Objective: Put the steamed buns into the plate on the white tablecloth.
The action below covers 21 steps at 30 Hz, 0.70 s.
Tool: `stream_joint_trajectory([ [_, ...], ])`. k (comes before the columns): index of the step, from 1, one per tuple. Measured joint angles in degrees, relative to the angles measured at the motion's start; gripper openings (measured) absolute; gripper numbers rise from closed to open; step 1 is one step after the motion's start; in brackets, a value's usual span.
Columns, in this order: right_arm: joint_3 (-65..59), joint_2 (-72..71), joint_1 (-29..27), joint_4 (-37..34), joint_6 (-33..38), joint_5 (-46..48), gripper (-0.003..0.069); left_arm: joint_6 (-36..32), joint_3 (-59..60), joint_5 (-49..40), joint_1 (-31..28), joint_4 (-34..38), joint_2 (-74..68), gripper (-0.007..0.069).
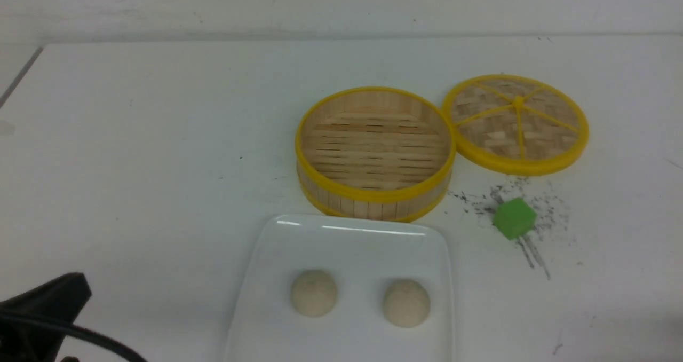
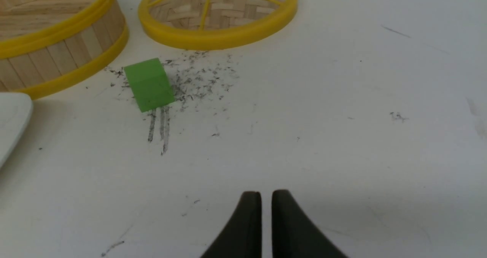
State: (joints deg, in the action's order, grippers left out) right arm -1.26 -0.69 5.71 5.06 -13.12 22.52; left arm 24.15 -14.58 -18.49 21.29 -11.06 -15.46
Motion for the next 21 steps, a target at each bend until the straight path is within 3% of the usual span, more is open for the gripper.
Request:
stream_joint_trajectory([
  [4,0.00,0.00,0.00,0.00,0.00,0.00,0.0073,-6.32,8.30,1.91,-10.09,1.25,5.81,0.0043],
  [9,0.00,0.00,0.00,0.00,0.00,0.00,0.0079,-8.08,13.73,1.03,-16.64,2.25,12.71,0.0052],
  [21,0.00,0.00,0.00,0.00,0.00,0.00,0.0081,-10.14,16.18,-2.31,-17.61,2.42,16.14,0.0056],
])
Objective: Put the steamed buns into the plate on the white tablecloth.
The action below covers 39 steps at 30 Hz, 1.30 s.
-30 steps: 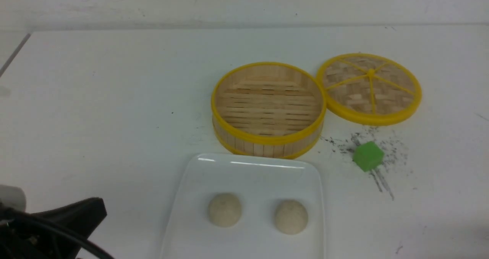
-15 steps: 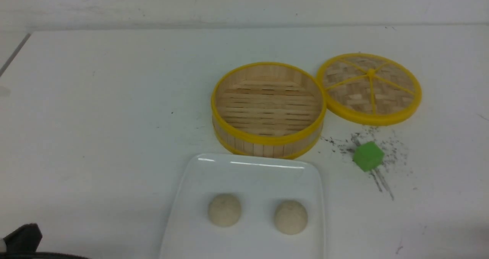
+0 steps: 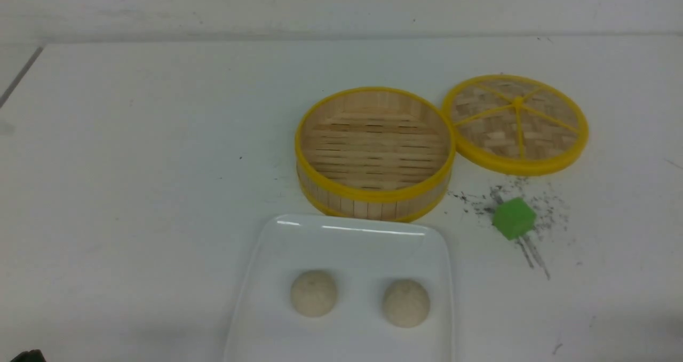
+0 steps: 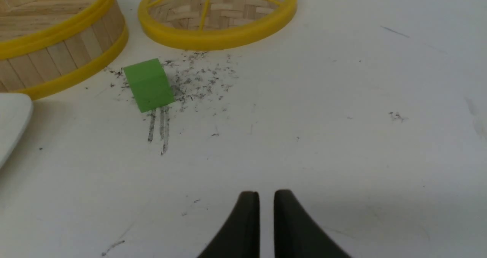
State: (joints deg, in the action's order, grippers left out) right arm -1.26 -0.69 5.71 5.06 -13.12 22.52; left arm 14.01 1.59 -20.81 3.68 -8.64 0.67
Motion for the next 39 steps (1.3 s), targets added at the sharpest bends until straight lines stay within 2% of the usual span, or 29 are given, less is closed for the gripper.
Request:
stream_joint_trajectory([
  [39,0.00,0.00,0.00,-0.04,0.02,0.04,0.0113,-0.65,-0.05,-0.22,0.00,1.40,0.00,0.0074],
])
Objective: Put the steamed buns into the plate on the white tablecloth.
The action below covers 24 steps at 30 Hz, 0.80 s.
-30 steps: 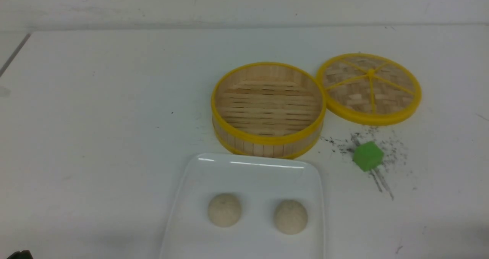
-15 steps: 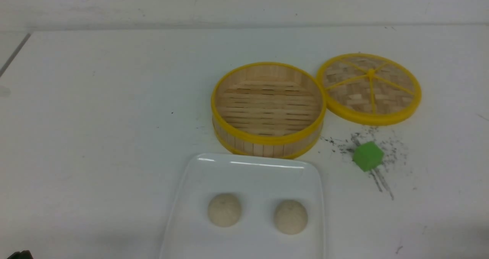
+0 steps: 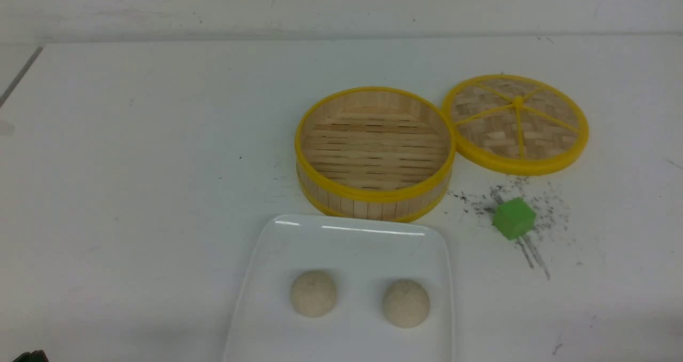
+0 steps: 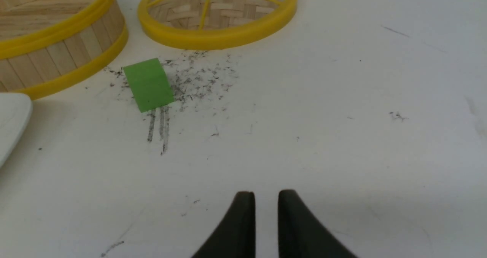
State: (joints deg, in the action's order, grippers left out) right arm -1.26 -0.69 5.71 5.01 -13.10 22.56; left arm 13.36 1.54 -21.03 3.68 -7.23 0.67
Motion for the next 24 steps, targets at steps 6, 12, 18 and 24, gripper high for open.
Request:
stream_joint_trajectory([
  [6,0.00,0.00,0.00,0.00,0.00,0.00,0.0118,0.00,0.00,0.00,0.00,0.00,0.00,0.0074],
  [12,0.00,0.00,0.00,0.00,0.00,0.00,0.0123,0.00,0.00,0.00,0.00,0.00,0.00,0.0075],
  [18,0.00,0.00,0.00,0.00,0.00,0.00,0.0133,0.00,0.00,0.00,0.00,-0.04,0.00,0.0083],
  [24,0.00,0.00,0.00,0.00,0.00,0.00,0.0141,0.00,0.00,0.00,0.00,-0.04,0.00,0.0088],
])
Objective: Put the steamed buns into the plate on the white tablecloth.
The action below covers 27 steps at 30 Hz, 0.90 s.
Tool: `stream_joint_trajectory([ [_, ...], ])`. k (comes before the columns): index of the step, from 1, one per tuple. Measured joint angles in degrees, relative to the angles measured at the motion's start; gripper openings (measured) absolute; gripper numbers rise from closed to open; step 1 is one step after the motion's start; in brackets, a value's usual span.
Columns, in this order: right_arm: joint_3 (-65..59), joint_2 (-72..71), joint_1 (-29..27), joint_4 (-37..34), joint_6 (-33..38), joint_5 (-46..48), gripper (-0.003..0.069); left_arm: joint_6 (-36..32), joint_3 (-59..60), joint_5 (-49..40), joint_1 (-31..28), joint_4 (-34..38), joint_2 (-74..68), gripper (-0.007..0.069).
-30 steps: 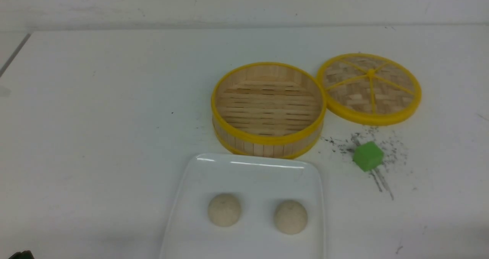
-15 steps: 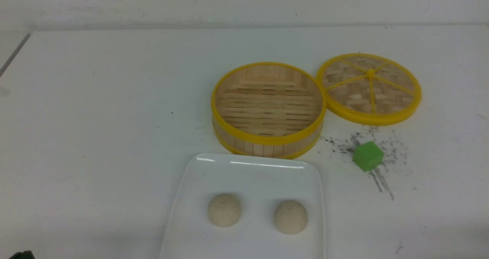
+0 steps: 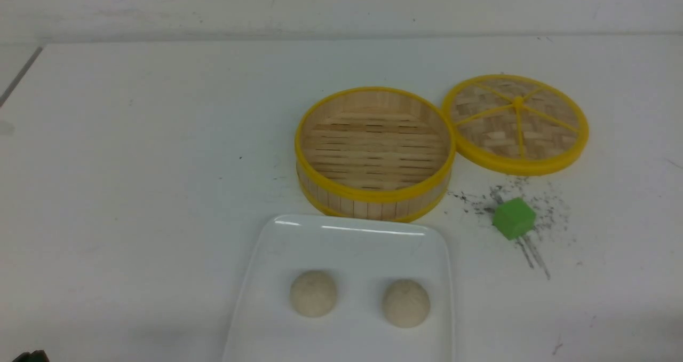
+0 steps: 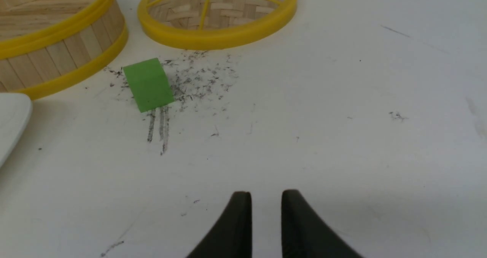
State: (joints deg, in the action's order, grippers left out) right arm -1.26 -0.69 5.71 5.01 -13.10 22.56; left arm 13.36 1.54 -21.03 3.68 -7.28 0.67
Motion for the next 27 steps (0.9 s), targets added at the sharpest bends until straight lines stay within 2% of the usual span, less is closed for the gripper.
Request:
stream_joint_trajectory([
  [27,0.00,0.00,0.00,0.00,0.00,0.00,0.0178,0.00,0.00,-0.06,0.00,-0.71,0.00,0.0108],
])
